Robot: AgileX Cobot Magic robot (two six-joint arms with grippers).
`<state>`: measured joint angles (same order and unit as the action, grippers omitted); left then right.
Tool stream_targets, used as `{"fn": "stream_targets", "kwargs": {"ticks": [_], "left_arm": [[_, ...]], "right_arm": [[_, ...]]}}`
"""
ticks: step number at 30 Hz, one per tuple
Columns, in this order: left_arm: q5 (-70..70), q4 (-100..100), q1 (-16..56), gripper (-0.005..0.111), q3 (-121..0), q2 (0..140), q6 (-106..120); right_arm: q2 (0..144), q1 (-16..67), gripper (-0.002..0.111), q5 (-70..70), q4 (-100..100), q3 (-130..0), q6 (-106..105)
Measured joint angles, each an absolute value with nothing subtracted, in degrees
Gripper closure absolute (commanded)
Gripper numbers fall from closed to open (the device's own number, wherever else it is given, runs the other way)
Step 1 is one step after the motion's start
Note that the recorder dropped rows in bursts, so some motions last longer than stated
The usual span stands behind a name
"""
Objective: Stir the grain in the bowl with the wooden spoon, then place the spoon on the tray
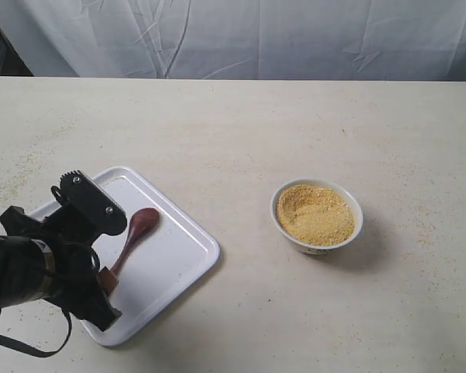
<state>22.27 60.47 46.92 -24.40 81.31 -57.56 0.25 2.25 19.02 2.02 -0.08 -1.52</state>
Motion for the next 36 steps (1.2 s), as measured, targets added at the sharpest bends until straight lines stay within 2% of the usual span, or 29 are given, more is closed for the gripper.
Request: {"fn": "stream_targets", "kwargs": {"ticks": [6, 8, 11, 16, 21, 29, 36], "left_arm": [[21.6, 60.8, 46.9, 0.031, -25.7, 81.0, -57.7], [21.6, 59.1, 46.9, 0.037, -27.2, 79.5, -57.8], [22.0, 57.0, 46.9, 0.057, -29.5, 74.9, -57.8], [20.7, 55.2, 46.9, 0.105, -30.7, 63.3, -57.8], [17.2, 53.9, 46.9, 0.106, -28.9, 48.4, -57.8], [1.4, 56.7, 46.9, 0.106, -14.6, 25.5, -57.7], [0.5, 57.2, 46.9, 0.106, -11.5, 15.2, -57.6]], "right_arm": [[0.3, 2.2, 0.109, 19.0, 2.0, -0.1, -1.4], [0.3, 2.2, 0.109, 19.0, 2.0, -0.1, -1.4], [0.3, 2.2, 0.109, 19.0, 2.0, -0.1, -1.4], [0.3, 2.2, 0.109, 19.0, 2.0, -0.1, -1.4], [0.3, 2.2, 0.109, 19.0, 2.0, -0.1, -1.4], [0.3, 2.2, 0.109, 19.0, 2.0, -0.1, -1.4], [0.3, 2.2, 0.109, 19.0, 2.0, -0.1, -1.4]]}}
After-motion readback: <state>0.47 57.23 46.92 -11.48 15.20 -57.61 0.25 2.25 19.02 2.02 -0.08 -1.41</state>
